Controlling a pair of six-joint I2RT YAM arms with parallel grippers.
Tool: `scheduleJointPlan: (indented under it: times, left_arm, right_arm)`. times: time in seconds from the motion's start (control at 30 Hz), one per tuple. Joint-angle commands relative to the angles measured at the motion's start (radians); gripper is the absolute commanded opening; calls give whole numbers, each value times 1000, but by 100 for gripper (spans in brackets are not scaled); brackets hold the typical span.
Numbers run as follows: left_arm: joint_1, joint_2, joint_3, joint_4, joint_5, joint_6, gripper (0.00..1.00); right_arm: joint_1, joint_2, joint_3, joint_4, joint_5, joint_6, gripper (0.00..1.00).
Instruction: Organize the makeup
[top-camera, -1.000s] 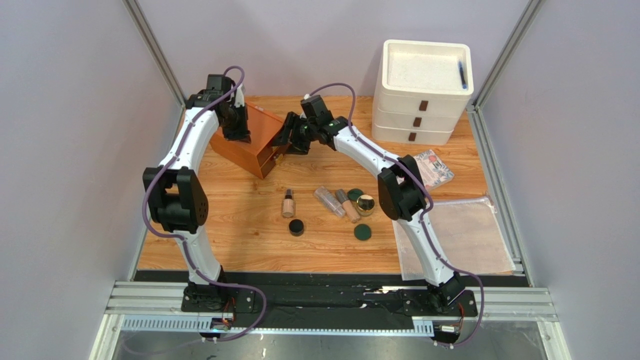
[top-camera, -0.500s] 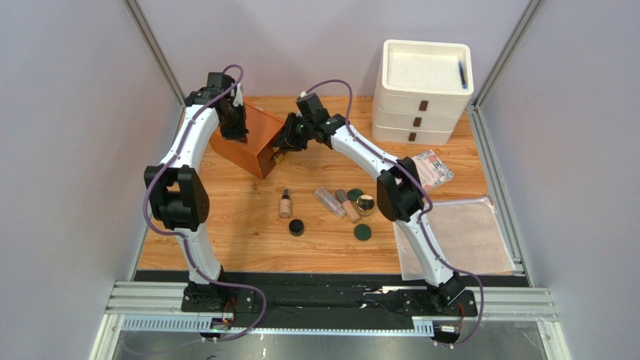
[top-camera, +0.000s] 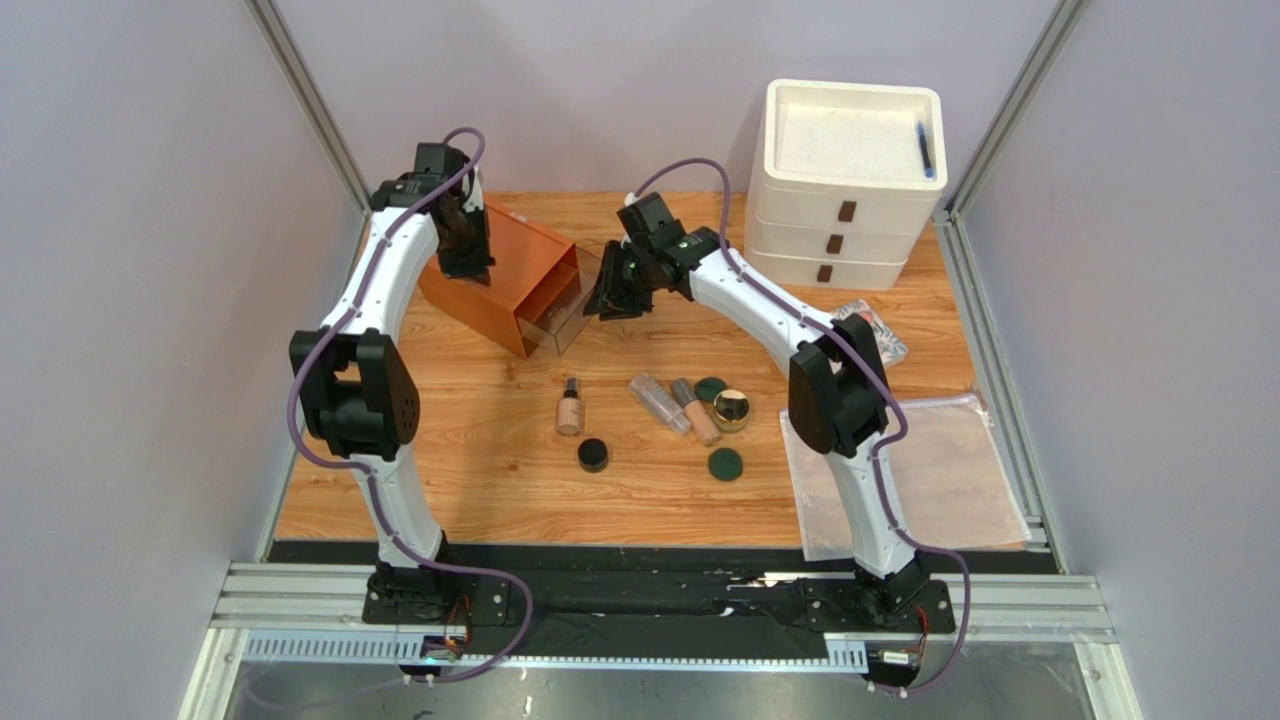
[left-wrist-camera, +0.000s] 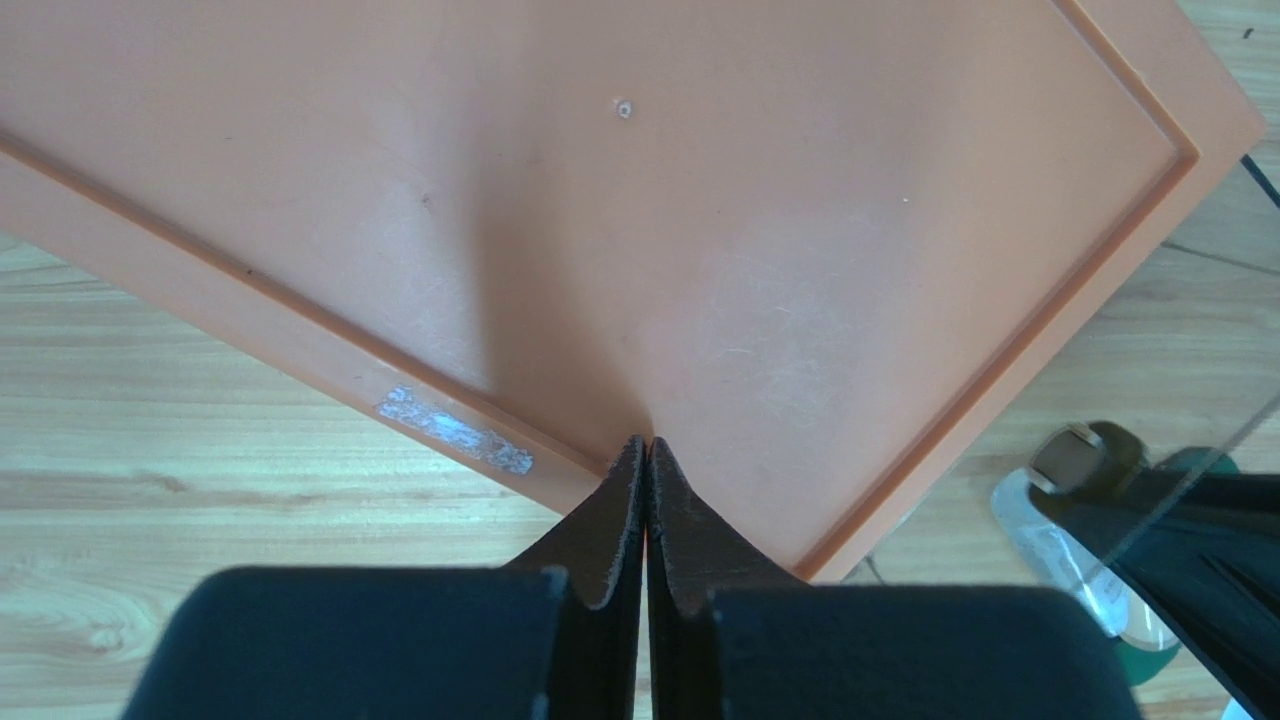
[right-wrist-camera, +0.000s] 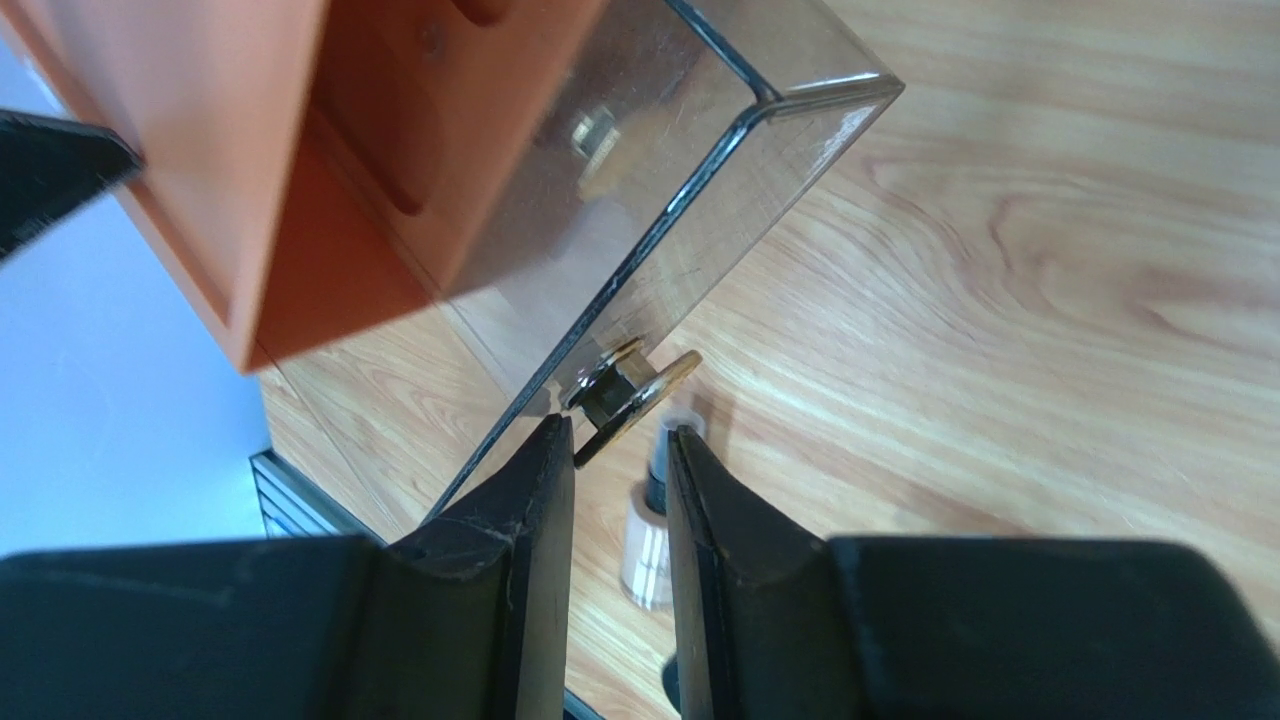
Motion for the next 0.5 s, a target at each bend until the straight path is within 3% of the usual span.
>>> scheduleJointPlan:
  times: [0.0, 0.17, 0.37, 0.47]
  left_arm:
    - [6, 39, 15, -79, -64, -4, 0]
    - [6, 40, 23, -78, -61, -3, 0]
    - [6, 68, 84, -116, -55, 25, 0]
    - [6, 69, 95, -119, -47, 27, 0]
  right_arm:
    - [-34, -79, -96, -150, 81, -108, 28]
    - [-33, -148, -164, -49, 31, -133, 36]
    - [-31, -227, -170, -29, 44, -226, 74]
    - [-30, -283, -205, -58, 93, -289, 78]
